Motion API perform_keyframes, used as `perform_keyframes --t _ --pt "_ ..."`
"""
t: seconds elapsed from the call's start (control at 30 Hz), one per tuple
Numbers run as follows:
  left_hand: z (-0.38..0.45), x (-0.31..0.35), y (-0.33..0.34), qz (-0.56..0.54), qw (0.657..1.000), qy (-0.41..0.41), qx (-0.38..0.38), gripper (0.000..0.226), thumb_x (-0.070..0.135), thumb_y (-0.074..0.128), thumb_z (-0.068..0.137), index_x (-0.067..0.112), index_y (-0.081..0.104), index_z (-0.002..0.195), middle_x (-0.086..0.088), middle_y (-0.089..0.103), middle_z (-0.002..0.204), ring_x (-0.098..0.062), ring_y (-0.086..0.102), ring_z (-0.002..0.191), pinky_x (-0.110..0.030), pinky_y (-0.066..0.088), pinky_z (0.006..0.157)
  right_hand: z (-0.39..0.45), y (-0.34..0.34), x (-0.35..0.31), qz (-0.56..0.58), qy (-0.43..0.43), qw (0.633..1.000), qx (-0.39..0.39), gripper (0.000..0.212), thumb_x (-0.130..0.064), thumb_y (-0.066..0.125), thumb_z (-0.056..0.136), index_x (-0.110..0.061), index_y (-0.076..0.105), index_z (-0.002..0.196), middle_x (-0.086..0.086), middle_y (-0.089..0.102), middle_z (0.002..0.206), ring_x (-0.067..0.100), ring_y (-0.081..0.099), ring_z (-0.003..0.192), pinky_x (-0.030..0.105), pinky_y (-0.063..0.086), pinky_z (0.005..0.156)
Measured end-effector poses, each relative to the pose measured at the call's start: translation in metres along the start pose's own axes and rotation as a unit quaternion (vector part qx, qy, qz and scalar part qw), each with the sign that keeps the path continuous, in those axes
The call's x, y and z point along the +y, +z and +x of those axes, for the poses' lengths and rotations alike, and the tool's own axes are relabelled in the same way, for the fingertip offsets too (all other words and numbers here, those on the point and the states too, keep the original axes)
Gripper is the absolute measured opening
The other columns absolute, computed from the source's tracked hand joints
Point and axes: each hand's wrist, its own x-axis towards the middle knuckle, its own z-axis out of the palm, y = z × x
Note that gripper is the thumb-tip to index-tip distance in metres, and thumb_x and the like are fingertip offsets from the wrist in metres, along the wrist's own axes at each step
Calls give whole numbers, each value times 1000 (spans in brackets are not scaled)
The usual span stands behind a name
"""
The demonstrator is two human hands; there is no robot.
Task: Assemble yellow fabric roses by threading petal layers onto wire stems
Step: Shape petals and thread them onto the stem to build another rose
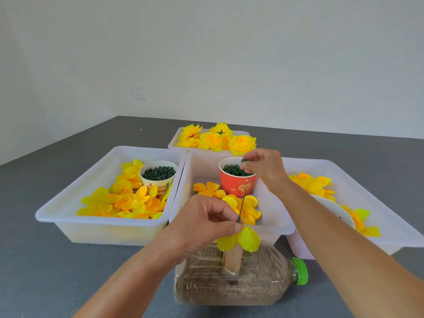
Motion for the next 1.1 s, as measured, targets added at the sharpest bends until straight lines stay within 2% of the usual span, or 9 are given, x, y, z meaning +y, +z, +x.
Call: perform_keyframes --t 0.13,0.27,0.43,0.57,0.67,0.73,0.87,0.97,1.1 --pt "-1 0 1 3 1000 -4 7 14 -3 71 77 9 68 70 -11 70 83 -14 62 75 -22 51 70 -18 -7 -3 69 15 997 -6 22 10 71 72 -8 68 85 17 68 88 28 67 76 34 56 75" --pt "-2 0 1 7 1000 -2 9 13 -2 71 77 9 69 70 -13 71 83 -13 62 74 -23 51 70 -31 -8 -5 140 39 989 -22 18 12 62 81 -1 65 93 13 67 84 10 69 61 17 55 59" --pt "-2 0 0 5 1000 -4 13 15 -2 71 76 11 69 69 -8 71 79 -11 61 72 -22 50 69 -38 -3 -12 283 118 951 -28 13 10 57 85 3 65 92 15 68 78 16 70 63 21 56 57" --pt "-3 -2 -2 5 1000 2 10 14 -2 71 77 11 70 70 -4 71 77 -10 62 72 -21 51 69 -55 -3 -22 347 120 927 -76 15 11 57 83 2 67 89 14 72 80 20 71 70 22 56 59" --pt "-3 -3 -1 8 1000 11 11 10 3 72 77 11 71 71 -7 70 75 -10 60 71 -22 49 68 -75 -9 -32 351 99 924 -117 16 7 56 82 2 67 92 14 73 83 20 72 74 23 56 63" --pt "-3 -4 0 12 1000 25 11 11 7 72 78 14 71 70 0 68 69 -7 58 67 -19 47 65 -90 -13 -39 338 81 929 -126 19 1 61 74 0 68 92 13 73 83 21 72 75 23 56 64" --pt "-2 -7 2 8 998 53 20 8 9 72 77 13 72 71 -3 68 70 -11 59 69 -23 47 66 -112 -23 -49 316 42 941 -111 18 -4 67 62 -7 75 78 11 74 81 22 72 72 25 57 63" --pt "-2 -9 2 4 998 59 31 7 8 72 76 12 72 70 -7 70 72 -13 59 69 -24 48 66 -124 -28 -52 264 1 960 -95 22 -7 69 61 -9 72 83 11 74 79 22 72 70 24 56 60" --pt "-1 -11 3 -7 998 56 30 8 7 72 75 13 72 69 -2 70 71 -10 60 68 -21 49 65 -137 -26 -52 238 -30 966 -98 16 -12 72 61 -12 76 77 12 73 78 21 71 70 23 56 61"
